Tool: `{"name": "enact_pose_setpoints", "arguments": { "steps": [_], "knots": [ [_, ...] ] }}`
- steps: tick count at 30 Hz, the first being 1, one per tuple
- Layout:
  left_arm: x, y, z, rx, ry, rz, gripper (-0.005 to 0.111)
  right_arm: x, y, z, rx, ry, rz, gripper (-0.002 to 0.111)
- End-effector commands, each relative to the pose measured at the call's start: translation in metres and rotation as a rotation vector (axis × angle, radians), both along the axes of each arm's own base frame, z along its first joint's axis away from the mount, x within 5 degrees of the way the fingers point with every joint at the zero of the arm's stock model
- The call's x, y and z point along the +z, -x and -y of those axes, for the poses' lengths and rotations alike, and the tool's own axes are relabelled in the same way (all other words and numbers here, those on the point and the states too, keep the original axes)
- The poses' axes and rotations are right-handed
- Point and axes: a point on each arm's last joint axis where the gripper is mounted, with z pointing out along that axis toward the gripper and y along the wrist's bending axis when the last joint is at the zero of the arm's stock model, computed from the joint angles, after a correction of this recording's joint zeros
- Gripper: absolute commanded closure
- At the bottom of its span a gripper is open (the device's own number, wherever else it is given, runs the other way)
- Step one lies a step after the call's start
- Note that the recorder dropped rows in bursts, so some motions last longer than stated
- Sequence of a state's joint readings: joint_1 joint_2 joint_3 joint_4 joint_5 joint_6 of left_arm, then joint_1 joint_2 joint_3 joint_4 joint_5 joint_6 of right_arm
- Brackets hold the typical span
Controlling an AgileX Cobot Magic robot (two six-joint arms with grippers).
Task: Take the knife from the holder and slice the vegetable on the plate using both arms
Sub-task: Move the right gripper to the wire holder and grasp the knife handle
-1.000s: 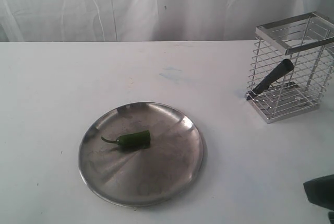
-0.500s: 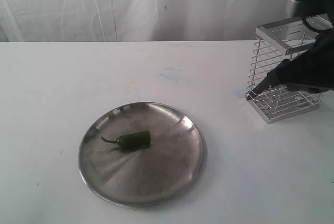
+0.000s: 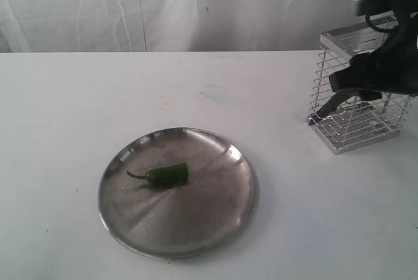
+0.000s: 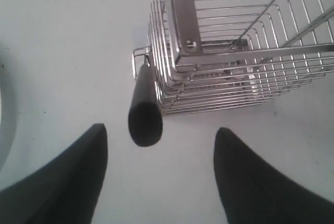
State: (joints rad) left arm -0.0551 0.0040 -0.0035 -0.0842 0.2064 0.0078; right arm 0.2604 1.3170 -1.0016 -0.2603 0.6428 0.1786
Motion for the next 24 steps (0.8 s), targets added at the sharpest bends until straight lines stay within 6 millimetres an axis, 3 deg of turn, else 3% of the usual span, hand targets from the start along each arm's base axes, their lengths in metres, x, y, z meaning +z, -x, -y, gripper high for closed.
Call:
{"name": "enact_pose_setpoints", "arguments": {
  "steps": [1, 16, 20, 22, 24],
  "knots": [
    [-0.001, 0.000, 0.001, -0.008, 0.003, -0.004, 0.107, -0.005, -0.010, -0.003, -0.010, -0.023, 0.031, 0.051],
    [-0.001, 0.000, 0.001, -0.008, 0.003, -0.004, 0.107, -0.034, -0.034, -0.012, -0.020, -0.064, 0.008, 0.054],
    [-0.001, 0.000, 0.001, -0.008, 0.003, -0.004, 0.107, -0.037, -0.035, -0.011, -0.014, -0.039, -0.003, 0.079],
    [-0.001, 0.000, 0.001, -0.008, 0.003, -0.004, 0.107, -0.034, -0.035, -0.010, -0.007, -0.024, 0.010, 0.106],
    [-0.001, 0.000, 0.001, -0.008, 0.003, -0.004, 0.107, -0.029, -0.033, -0.010, -0.006, -0.029, 0.027, 0.108]
  ]
}}
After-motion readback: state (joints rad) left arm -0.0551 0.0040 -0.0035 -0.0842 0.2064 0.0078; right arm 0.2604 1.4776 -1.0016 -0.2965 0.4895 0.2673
